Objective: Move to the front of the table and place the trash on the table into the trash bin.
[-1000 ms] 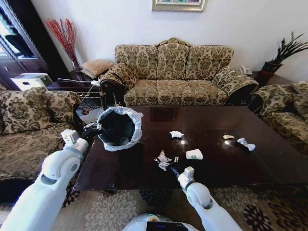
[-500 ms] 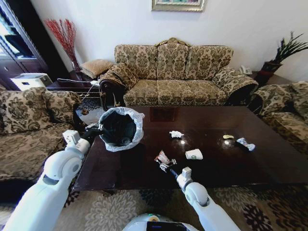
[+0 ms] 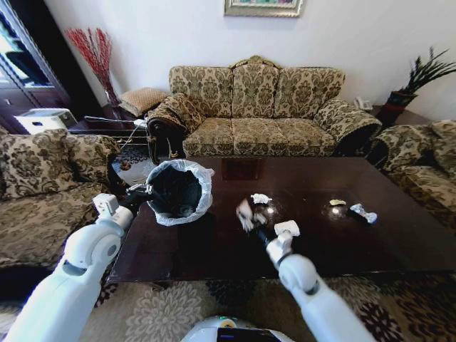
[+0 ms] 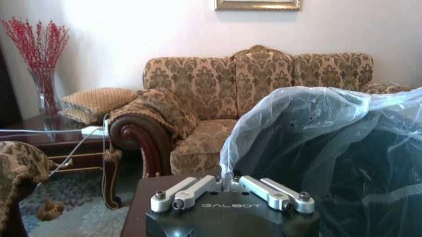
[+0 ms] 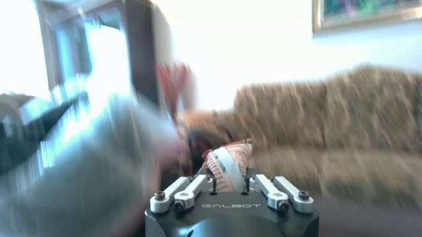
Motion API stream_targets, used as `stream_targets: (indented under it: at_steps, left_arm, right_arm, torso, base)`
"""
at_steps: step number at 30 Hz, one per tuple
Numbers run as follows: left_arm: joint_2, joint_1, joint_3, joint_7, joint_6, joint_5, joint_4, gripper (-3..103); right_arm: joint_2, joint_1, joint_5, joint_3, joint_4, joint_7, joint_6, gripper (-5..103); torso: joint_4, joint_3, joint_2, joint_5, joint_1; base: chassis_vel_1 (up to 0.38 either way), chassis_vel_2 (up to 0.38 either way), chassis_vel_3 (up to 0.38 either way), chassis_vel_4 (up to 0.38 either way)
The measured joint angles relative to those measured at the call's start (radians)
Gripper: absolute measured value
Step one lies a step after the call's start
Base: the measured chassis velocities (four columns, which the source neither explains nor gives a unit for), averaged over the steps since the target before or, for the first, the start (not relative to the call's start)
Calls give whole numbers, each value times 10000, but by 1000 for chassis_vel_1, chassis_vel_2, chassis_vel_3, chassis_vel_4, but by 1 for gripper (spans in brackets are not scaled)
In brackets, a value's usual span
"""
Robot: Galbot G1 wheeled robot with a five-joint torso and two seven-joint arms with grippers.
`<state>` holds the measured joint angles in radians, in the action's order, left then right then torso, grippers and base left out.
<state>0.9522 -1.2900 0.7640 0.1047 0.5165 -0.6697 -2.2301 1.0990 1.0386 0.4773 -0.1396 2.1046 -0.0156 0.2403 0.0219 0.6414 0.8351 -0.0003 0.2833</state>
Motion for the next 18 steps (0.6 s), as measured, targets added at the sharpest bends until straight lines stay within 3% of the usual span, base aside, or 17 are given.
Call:
stream_targets:
  at_steps: [2,4,6,9,10,13,15,18]
  left_arm:
    - [4,-22,-39,10,27,12,-94,1]
    - [-4,-39,-40,17,31,13,-120,1]
    - [-59,-151,-29,67,57,13,-255,1]
    - [-81,-180,-10,155,101,-5,-329,1]
    - [-81,-180,-10,155,101,-5,-329,1]
    - [-184,-173,8,220,153,-101,-326,1]
    - [-218,-171,20,221,157,-122,-306,1]
    - [-258,-134,64,228,167,-183,-244,1]
  right_arm:
    - [-237,-1482,841,572,464,-327,447,16]
    - [-309,-1923,1099,777,565,-460,563,16]
    - [-650,-3893,2399,2173,831,-1121,978,16]
    - [-637,-5657,3646,4024,752,-1810,1197,16]
    - [-637,-5657,3646,4024,752,-1810,1197,16]
    - [-484,-7003,4010,6177,564,-2464,1381,14]
    - [-502,-7285,4008,6745,488,-2648,1443,14]
    - [-542,-8007,3956,8002,220,-3179,1706,27]
  torso:
    - [-3,1,-2,5,1]
    - [-3,1,-1,6,1]
    - [2,0,-1,-1,0]
    - [2,0,-1,-2,1]
    - [2,0,-1,-2,1]
    - [1,0,-1,1,1]
    - [-1,0,-1,3,0]
    - [-3,0,-1,1,0]
  base:
    - [0,0,0,0]
    - [0,0,0,0]
    - [0,0,0,0]
    - [0,0,0,0]
    - [0,0,0,0]
    - [0,0,0,0]
    - [0,0,0,0]
    - [0,0,0,0]
